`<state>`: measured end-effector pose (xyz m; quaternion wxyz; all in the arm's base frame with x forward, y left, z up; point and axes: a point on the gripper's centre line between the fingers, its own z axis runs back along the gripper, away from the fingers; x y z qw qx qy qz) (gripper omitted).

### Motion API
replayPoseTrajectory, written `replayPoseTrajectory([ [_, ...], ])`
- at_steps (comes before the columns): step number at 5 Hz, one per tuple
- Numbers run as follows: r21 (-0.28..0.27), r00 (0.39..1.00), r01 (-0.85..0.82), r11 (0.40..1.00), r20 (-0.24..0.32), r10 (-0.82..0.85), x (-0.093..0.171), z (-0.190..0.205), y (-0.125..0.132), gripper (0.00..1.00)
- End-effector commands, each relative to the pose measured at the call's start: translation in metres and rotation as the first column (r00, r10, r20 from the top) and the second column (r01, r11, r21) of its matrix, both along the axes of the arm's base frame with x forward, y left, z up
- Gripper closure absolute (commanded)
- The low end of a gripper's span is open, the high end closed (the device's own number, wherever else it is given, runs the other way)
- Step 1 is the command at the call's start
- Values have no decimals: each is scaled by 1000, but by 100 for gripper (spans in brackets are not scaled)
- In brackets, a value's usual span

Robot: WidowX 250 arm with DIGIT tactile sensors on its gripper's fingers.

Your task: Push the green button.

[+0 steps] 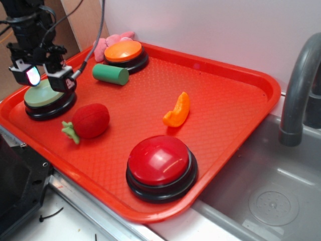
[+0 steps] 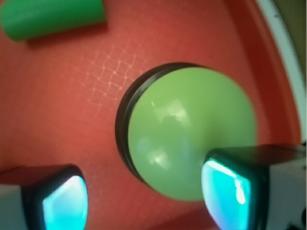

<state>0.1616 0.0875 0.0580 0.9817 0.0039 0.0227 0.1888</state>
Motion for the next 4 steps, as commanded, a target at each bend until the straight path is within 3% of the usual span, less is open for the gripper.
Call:
replayPoseTrajectory([
  [1, 49, 999, 46, 998, -5, -46, 7, -11, 7, 0],
  [2, 48, 997, 67, 997, -27, -66, 10, -17, 9, 0],
  [3, 43, 997, 75, 996, -8, -75, 14, -2, 5, 0],
  [4, -13, 997, 71, 997, 6, -71, 18, 29, 5, 0],
])
